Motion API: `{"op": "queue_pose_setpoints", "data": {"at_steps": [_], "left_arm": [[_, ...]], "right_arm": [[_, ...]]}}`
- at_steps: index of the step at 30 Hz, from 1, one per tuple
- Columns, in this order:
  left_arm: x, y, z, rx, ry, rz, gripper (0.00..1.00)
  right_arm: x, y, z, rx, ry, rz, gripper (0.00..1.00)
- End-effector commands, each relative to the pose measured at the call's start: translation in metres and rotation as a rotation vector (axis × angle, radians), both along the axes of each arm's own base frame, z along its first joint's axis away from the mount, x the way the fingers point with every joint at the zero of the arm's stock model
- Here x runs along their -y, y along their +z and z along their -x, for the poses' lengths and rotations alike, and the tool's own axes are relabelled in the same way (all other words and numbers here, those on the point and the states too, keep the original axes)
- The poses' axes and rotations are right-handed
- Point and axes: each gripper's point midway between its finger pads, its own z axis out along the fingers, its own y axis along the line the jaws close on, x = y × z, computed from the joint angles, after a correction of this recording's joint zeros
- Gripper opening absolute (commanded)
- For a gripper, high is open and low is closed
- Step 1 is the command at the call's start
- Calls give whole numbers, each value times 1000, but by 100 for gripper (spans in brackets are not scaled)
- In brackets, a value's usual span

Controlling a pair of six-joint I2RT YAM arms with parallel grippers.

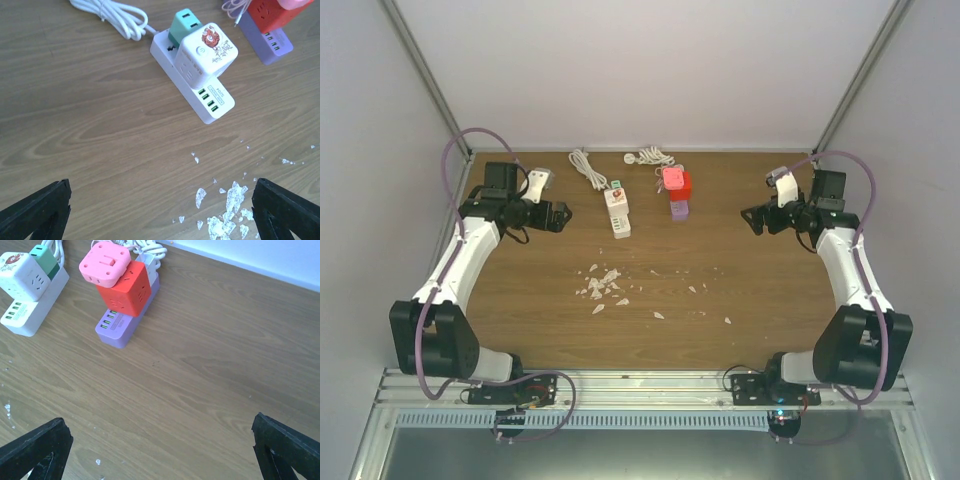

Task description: Pull the plug off the socket

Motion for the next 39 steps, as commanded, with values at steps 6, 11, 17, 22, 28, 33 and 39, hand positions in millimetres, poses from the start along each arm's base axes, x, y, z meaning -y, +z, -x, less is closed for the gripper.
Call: {"op": "queue_pose_setpoints", "data": {"at_steps": [6,11,17,22,28,33,39], "left_arm": [[5,24,-16,133,-79,-53,99],[13,13,-26,87,-96,-9,99],[33,1,-30,89,-9,82,99],[70,-18,-27,83,24,62,99],[106,-63,-28,-11,94,16,99],[137,-78,-28,13,106,15,99],[147,-107,-41,-26,176,-42,99]], "right_arm": [[-11,15,-20,65,44,22,100],[-33,13,-33,73,63,-5,100],[-38,6,-47,56,69,-18,100],[-35,1,-52,41,60,-3,99],[-33,0,-49,33,57,15,99],[-33,-5,-45,22,66,27,100],[-33,-9,-46,13,70,26,100]]}}
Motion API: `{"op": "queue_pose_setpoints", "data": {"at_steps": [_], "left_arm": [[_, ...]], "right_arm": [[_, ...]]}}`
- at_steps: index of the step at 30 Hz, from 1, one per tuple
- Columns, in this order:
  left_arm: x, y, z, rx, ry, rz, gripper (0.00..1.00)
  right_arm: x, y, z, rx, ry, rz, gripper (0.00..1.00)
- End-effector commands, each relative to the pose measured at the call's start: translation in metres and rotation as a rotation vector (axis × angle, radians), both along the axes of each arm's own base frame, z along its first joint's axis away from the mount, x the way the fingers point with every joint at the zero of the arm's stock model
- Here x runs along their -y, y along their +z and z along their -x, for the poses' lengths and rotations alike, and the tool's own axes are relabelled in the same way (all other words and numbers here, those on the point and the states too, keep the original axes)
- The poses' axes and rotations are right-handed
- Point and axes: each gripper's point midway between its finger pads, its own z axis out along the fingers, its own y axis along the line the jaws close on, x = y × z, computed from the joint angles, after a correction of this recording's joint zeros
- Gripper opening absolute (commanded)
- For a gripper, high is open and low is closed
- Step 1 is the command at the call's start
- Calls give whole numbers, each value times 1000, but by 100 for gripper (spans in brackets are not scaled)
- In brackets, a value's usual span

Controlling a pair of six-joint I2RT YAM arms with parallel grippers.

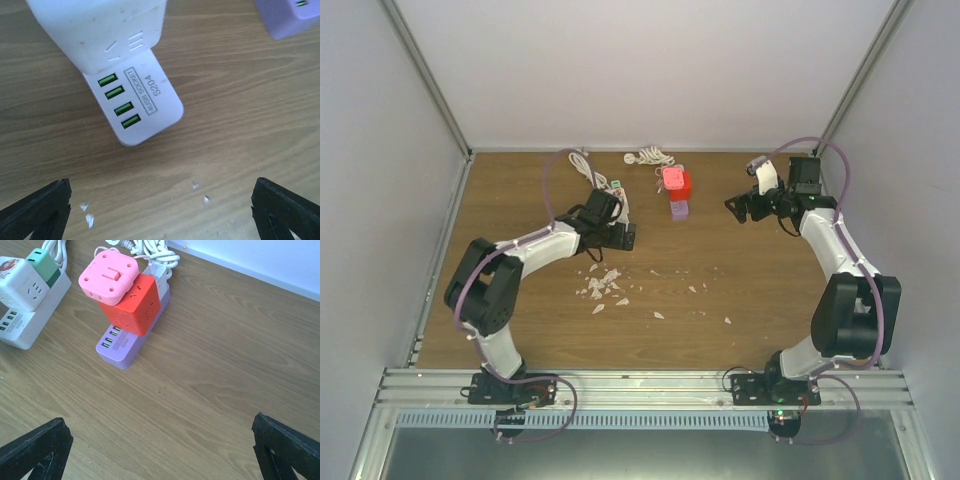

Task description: Pull the plug off the socket

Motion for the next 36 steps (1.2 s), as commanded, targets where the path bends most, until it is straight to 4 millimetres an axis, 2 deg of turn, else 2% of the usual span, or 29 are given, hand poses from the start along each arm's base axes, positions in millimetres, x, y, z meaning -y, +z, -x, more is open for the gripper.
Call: {"op": "queue_pose_setpoints", "data": {"at_steps": [1,7,14,21,26,36], "left_arm": [[4,-2,-28,53,115,0,98],[10,-14,-42,41,158,-6,97],[7,-32,-54,22,207,-53,94],[6,-38,-66,51,223,-103,86],[-1,-42,-65,65,229,-139,76],[-26,-48,-50,34,184,-168,60]], "right_arm": [[-2,3,-3,7,12,12,100],[-1,1,-2,-1,14,15,100],[-1,-9,3,-20,18,23,100],[0,-9,3,-20,15,27,100],[0,-10,8,-25,19,29,100],[0,-7,8,-17,24,35,100]]}}
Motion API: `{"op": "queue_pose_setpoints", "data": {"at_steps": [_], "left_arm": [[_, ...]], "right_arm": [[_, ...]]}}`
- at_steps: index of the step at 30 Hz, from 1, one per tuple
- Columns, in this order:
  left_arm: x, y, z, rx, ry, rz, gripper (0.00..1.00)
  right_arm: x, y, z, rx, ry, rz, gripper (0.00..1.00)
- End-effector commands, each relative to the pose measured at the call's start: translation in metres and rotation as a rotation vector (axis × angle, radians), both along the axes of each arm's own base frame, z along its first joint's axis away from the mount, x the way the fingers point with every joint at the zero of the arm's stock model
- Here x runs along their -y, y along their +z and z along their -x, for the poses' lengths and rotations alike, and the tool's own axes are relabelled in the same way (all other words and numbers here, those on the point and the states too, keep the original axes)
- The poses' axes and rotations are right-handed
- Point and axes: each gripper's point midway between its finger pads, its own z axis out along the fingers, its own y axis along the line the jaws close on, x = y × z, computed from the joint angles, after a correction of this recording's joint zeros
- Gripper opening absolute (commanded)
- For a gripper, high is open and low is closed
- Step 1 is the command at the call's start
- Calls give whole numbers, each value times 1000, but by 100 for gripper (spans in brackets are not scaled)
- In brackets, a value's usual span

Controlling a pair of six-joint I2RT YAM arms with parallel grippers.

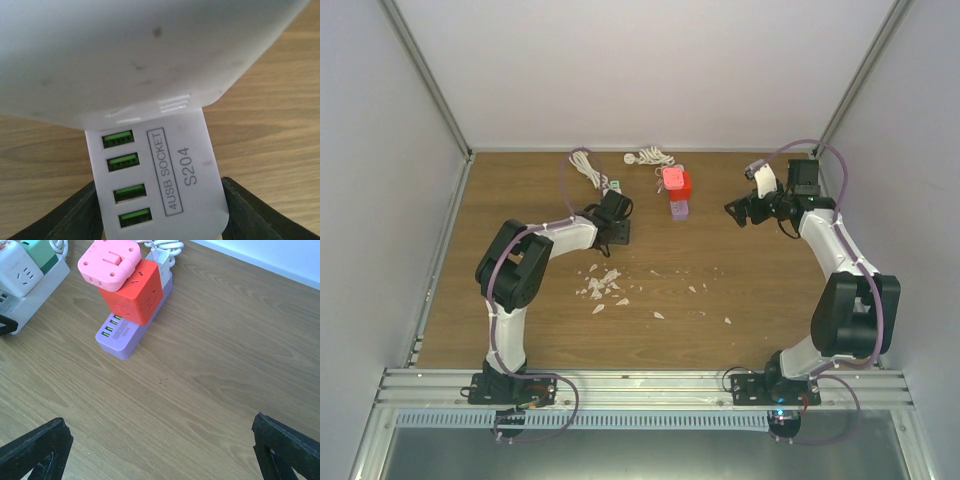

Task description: Pull the plug off the socket

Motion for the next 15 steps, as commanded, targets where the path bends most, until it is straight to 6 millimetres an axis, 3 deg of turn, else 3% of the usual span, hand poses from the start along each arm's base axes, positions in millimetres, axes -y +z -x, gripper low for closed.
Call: {"op": "queue_pose_setpoints", "data": {"at_steps": [1,15], "left_arm": [[-25,7,0,14,-4,-28,58],[-70,-5,32,-90,-235,-51,46]], "right_arm": [[-1,3,3,3,10,14,100],[-2,5,6,1,27,20,100]]}}
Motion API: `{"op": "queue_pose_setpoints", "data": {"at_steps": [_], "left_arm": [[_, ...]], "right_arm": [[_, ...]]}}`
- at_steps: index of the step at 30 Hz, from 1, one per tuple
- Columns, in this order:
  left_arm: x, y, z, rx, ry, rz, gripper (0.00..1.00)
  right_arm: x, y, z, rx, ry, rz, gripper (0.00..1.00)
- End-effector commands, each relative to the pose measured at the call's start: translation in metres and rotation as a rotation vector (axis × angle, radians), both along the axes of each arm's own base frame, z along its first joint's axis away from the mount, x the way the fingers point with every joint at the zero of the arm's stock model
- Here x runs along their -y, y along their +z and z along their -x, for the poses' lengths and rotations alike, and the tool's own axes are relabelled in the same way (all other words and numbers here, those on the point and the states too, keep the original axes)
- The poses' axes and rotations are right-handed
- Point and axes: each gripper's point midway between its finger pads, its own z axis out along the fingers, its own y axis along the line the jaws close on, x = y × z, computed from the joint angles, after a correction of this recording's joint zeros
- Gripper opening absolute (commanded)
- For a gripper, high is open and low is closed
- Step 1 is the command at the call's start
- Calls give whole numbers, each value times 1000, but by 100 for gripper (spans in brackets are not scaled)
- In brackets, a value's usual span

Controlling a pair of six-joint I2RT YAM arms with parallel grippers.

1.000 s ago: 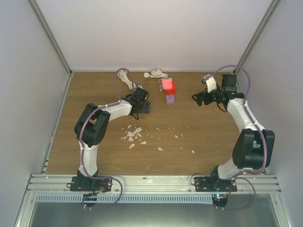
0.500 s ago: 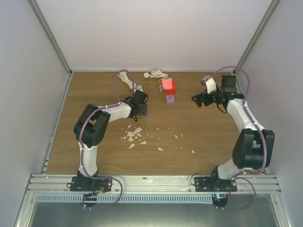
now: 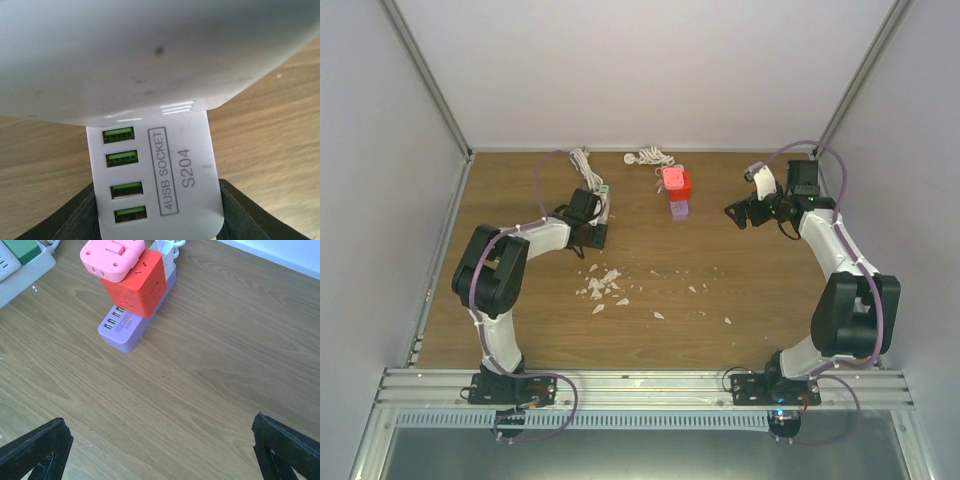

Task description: Pull the plug off the socket

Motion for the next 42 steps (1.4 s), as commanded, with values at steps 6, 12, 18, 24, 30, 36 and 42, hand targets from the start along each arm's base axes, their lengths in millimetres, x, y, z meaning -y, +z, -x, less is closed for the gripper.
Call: {"op": "queue_pose_setpoints", "data": {"at_steps": [6,12,18,24,30,36,42], "left_arm": [[-22,-2,32,-33,-263,-52,43],[-21,-3,46,3,-417,-90,43],[-18,-4,71,-9,-536,-88,42],[-22,-4,100,8,-623,-100,42],[-24,-8,129,12,-710,-105,42],[-18,-9,161,26,-852,-109,42],[-6,-13,197,26,-1011,-95,42]], "right_arm": [[-3,10,2,24,23,13,100],[-3,13,4,40,43,29,100],[-3,12,10,54,64,53,100],[-3,18,15,79,81,70,100],[-11,28,33,115,144,66,100],[-17,28,55,121,189,64,100],[-19,25,75,120,217,72,100]]}}
